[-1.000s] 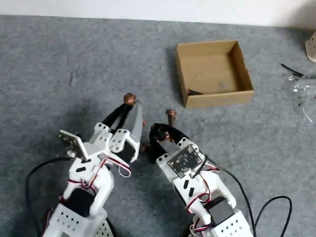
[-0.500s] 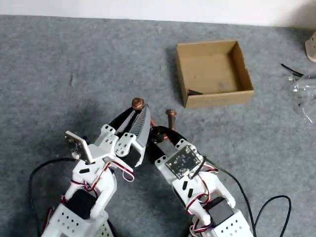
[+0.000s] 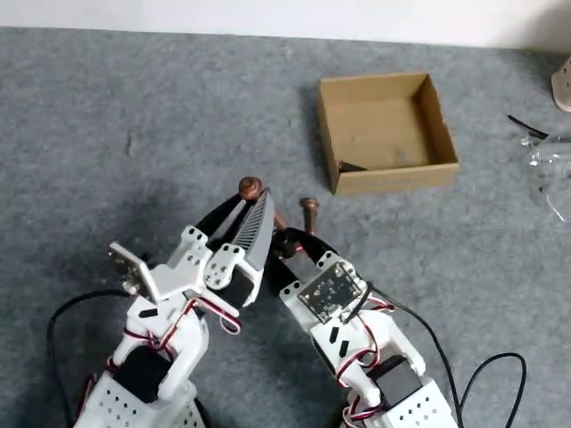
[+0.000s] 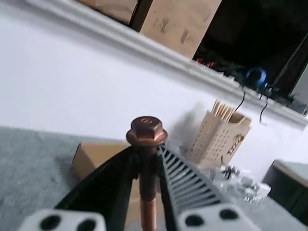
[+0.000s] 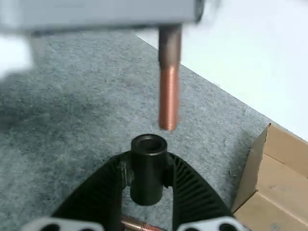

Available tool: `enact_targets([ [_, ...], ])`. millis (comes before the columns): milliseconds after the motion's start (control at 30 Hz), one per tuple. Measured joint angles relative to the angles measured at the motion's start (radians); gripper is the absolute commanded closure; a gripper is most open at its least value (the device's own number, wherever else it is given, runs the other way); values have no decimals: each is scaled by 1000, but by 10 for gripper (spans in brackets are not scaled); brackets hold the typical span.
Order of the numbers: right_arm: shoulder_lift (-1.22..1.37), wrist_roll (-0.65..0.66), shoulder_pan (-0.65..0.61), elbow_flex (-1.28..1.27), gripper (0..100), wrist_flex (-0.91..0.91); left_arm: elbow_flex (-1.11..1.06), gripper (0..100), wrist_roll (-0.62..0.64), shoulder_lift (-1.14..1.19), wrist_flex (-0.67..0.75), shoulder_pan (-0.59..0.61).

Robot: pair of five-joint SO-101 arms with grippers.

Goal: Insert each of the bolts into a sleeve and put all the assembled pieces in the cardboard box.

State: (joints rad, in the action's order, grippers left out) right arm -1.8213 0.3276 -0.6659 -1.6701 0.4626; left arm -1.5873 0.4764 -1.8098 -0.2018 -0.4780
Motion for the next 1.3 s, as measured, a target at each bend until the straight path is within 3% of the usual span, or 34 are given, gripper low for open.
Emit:
enact_targets([
  [133, 0, 21, 3, 0, 993, 0, 0, 994, 0, 0, -58, 3],
  [700, 2, 37, 8, 0, 993, 2, -28, 994, -5, -14, -61, -40],
  [1000, 0, 37, 20, 0, 993, 2, -64, 994, -103, -2, -69, -97],
  [1300, 0, 37, 18, 0, 993, 2, -78, 994, -104, 0, -169, -104],
])
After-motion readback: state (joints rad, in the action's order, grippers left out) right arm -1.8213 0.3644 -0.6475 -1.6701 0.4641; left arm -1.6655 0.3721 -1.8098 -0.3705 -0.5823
